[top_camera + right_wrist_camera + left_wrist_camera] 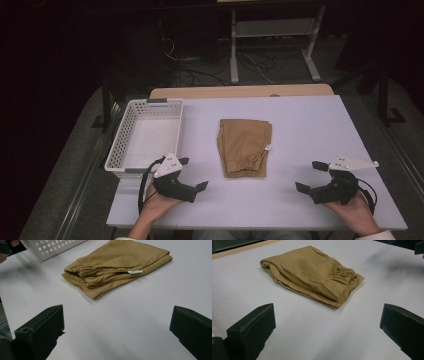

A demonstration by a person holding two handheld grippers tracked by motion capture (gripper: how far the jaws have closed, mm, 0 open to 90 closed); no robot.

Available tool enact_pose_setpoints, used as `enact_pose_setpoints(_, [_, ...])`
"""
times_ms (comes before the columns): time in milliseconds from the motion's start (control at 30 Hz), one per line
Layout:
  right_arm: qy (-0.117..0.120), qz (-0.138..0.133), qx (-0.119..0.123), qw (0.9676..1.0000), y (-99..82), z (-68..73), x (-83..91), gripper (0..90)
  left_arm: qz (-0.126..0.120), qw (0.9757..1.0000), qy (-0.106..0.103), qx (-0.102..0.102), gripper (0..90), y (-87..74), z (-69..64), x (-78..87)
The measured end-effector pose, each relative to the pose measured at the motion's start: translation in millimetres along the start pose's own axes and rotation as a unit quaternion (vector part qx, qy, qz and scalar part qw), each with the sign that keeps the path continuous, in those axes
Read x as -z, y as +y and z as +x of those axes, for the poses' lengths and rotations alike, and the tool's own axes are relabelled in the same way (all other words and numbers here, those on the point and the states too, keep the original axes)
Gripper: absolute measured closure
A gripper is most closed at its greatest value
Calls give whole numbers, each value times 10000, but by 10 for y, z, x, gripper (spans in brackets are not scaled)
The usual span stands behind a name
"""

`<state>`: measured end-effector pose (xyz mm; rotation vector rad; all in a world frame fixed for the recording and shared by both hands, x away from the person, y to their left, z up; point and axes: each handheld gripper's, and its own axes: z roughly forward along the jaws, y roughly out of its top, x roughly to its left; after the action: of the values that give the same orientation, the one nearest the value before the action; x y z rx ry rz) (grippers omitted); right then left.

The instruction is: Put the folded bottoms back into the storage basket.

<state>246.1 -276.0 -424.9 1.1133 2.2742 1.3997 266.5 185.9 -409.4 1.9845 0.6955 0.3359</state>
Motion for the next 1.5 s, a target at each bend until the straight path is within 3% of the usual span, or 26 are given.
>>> enact_pose_setpoints(1067, [-42, 36, 43, 10000, 45, 57, 1, 0, -23, 10000, 42, 27, 8, 26, -39, 6])
enact_pose_setpoints(1367, [-19, 59, 56, 10000, 152, 79, -13, 0, -70, 9999, 141, 24, 8, 117, -38, 27])
enact_pose_setpoints(1500, [-22, 107, 82, 9999, 186, 88, -12, 0, -129, 9998, 86, 95, 8, 164, -35, 22])
